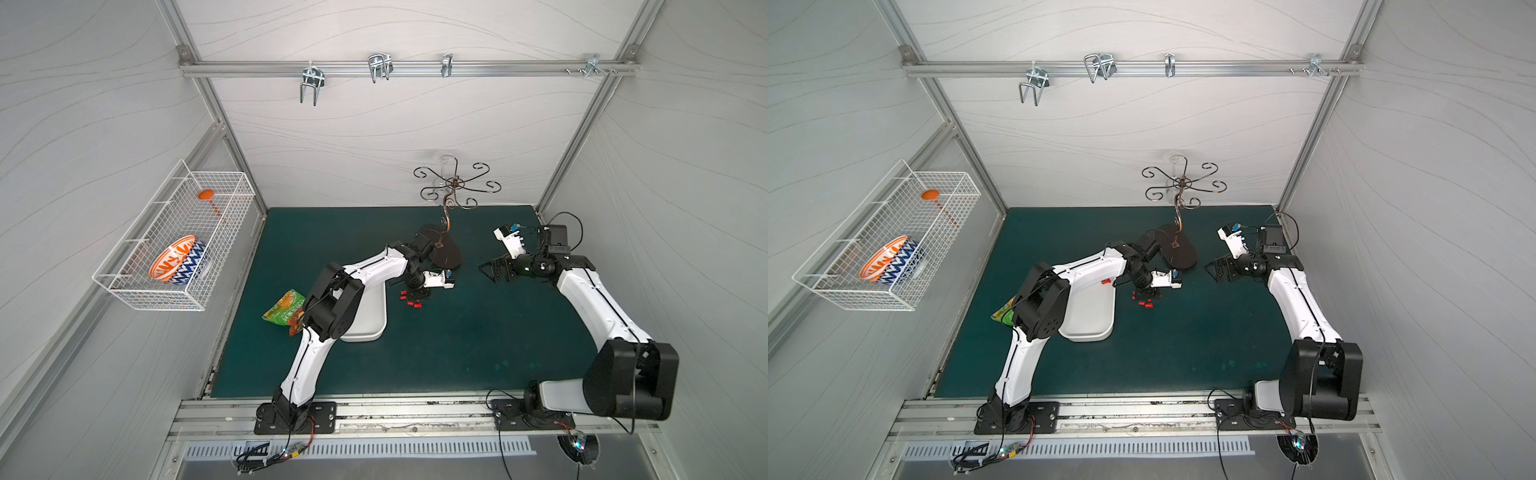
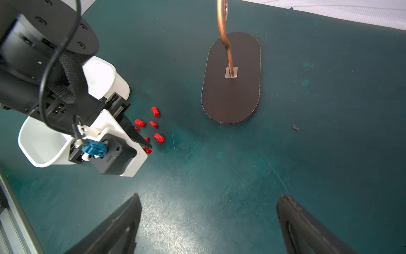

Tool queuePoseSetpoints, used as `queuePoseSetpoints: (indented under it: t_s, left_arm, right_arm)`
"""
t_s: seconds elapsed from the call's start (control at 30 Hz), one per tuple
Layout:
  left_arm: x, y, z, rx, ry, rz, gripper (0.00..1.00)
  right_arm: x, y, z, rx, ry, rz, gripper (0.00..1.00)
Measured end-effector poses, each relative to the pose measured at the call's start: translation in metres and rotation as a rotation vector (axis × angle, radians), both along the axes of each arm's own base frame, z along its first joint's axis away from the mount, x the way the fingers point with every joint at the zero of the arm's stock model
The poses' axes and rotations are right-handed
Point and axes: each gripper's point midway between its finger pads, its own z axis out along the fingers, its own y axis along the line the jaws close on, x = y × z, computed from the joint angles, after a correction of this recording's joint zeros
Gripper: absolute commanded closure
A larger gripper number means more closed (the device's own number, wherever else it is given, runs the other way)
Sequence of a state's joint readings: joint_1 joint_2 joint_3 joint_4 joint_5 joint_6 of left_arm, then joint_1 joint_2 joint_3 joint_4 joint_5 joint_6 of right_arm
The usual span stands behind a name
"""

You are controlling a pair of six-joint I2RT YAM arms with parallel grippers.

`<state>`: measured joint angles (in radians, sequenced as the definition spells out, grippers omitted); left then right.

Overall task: Take the screw protection sleeves out of the storage box
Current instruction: Place the screw protection sleeve at the center of the board, then pick up the screw protection sleeve from the storage box.

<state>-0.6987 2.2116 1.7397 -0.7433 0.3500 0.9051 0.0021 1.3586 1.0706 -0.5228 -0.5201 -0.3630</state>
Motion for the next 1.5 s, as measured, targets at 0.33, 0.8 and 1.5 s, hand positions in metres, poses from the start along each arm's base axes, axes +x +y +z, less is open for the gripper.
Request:
queuePoseSetpoints:
  t_s: [0.33, 0.8, 1.5]
  left_arm:
    - [0.002, 0.007, 0.000, 0.038, -0.023, 0.000, 0.64]
    - [-0.022, 0.095, 0.114, -0.121, -0.084, 0.170, 0.57]
    - [0.019, 0.211, 0.017, 0.058, -0.073, 0.509, 0.74]
  right_arm:
    - [0.000, -0.001, 0.000, 0.001, 0.000, -0.002, 0.01]
    - [-0.013, 0.031, 0.014, 0.050, -0.045, 0.123, 0.01]
    - [-0.117, 0.215, -0.021, 0.082, -0.024, 0.786, 0.02]
